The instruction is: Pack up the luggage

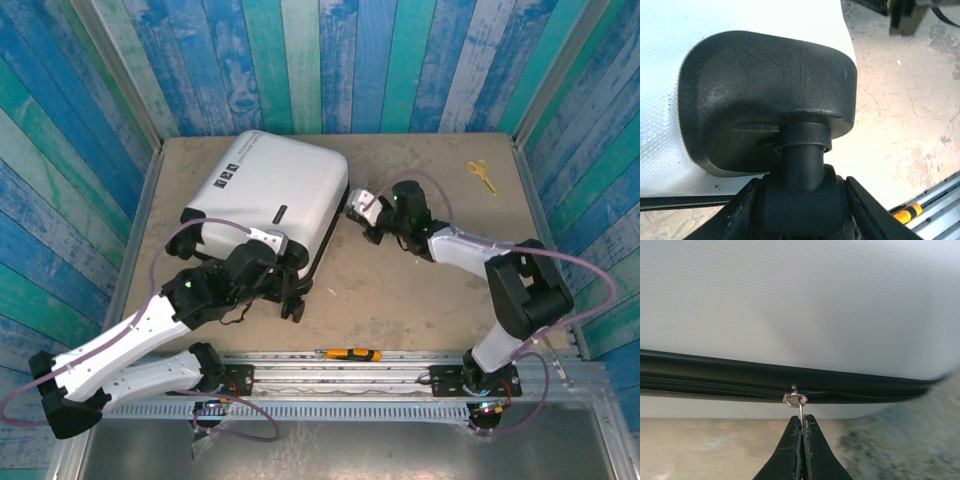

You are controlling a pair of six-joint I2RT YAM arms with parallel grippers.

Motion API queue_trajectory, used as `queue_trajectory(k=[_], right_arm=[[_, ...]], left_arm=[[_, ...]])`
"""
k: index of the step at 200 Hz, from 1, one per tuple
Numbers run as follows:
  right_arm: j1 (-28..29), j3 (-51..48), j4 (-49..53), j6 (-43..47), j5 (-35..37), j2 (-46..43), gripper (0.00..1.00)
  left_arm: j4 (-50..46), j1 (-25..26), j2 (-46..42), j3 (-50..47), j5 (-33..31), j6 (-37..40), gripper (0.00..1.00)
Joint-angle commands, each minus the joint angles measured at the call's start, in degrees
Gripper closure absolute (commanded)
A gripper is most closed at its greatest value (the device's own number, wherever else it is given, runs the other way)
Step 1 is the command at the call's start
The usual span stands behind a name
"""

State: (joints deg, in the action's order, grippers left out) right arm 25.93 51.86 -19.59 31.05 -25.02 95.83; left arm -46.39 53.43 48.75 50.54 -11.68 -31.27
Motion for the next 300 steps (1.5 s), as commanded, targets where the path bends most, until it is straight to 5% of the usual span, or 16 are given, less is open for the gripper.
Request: queue_trajectory(k=[1, 41, 109, 158, 195, 235, 245, 264, 300], right_arm=[[-5.1, 5.2, -5.2, -2.4, 9.5, 2.9, 1.00], [-7.9, 17.2, 2.6, -4.2, 12.2, 12.7, 1.00], [-9.1, 29.8, 9.7, -7.9, 15.2, 22.1, 1.00], [-9.4, 38.7, 18.9, -8.0, 3.3, 25.2, 1.00], [-10.3, 37.0, 18.2, -7.0, -10.0, 24.0, 1.00], [-11.0, 32.8, 15.3, -6.4, -14.8, 22.3, 1.00], [-11.0, 32.4, 15.3, -6.1, -15.5, 22.0, 1.00], [-11.0, 31.2, 15.3, -5.5, -16.0, 21.2, 1.00], [-10.6, 30.3, 15.3, -5.4, -14.8, 19.9, 1.00]], left_arm=[[2.5, -0.3, -3.4, 1.3, 1.6, 4.4, 1.00], [4.9, 1.8, -0.2, 1.1, 8.5, 7.8, 1.00], [5.0, 3.6, 4.1, 3.0, 9.2, 12.1, 1.00], [5.2, 3.7, 6.2, 3.8, 8.7, 17.1, 1.00], [5.6, 3.7, 3.0, 3.0, -1.6, 19.8, 0.97], [7.5, 3.7, -2.8, 0.9, -14.3, 20.2, 0.60], [7.4, 3.7, -3.3, 0.7, -17.0, 19.3, 0.36], [5.4, 3.6, -2.6, 1.7, -22.9, 16.1, 0.15], [-0.2, 3.2, -0.3, 7.8, -26.2, 11.1, 0.07]])
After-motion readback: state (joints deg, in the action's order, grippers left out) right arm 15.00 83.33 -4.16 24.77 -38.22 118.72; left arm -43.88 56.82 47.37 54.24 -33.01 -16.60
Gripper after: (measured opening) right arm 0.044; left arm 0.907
